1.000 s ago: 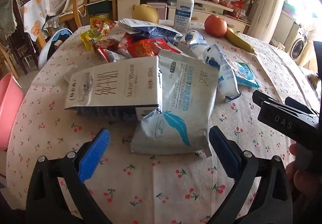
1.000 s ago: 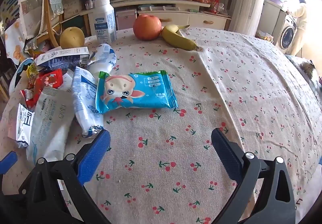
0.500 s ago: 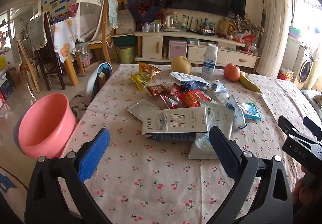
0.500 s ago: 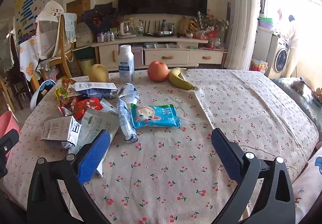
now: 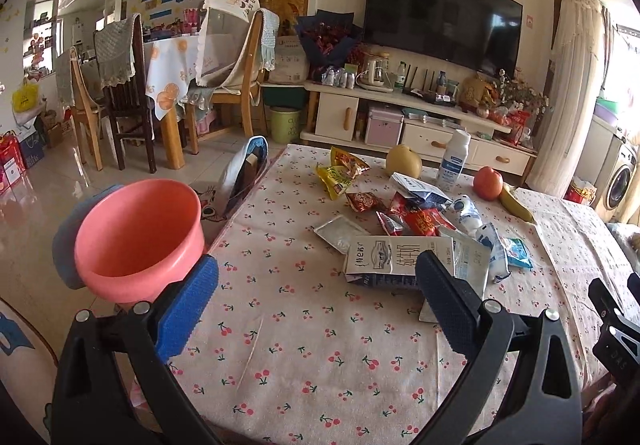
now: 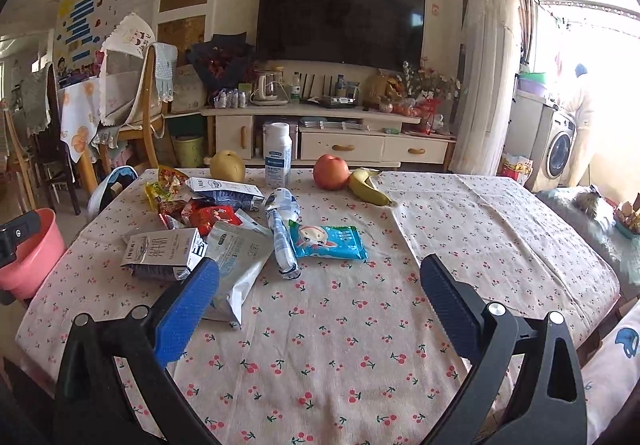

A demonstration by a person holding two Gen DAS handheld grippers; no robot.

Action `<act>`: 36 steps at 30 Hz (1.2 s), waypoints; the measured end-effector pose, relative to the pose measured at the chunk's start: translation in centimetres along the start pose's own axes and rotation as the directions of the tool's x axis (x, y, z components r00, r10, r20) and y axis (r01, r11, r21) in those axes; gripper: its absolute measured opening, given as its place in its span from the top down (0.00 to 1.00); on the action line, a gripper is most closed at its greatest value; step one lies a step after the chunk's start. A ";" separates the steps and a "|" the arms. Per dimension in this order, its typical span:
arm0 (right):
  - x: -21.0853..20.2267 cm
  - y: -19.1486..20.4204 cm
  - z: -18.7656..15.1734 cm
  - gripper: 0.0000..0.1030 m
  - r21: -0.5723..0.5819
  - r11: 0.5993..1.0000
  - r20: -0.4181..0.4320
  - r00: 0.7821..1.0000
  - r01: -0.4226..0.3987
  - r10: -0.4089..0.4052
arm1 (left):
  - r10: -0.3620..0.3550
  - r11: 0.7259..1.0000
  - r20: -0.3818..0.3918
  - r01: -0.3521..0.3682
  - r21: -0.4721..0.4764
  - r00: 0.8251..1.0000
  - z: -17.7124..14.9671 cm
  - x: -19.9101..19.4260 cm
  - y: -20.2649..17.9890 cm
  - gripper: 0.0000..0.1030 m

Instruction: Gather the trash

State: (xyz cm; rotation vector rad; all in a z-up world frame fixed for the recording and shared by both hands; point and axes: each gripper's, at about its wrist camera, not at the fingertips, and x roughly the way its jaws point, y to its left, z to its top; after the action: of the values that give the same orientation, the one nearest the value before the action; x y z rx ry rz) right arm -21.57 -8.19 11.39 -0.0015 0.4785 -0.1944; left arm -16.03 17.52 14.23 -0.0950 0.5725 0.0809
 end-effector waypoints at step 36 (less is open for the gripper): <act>1.5 -1.1 -0.9 0.04 0.012 0.997 -0.049 0.995 -0.082 0.083 | 0.045 0.994 0.028 -0.047 0.098 0.999 -0.8 0.3 -2.1 0.04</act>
State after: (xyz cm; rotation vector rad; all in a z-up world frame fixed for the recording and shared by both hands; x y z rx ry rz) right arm -20.90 -9.54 9.93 0.0331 0.5258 -0.1159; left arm -16.04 15.37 13.53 0.0149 0.5525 0.0985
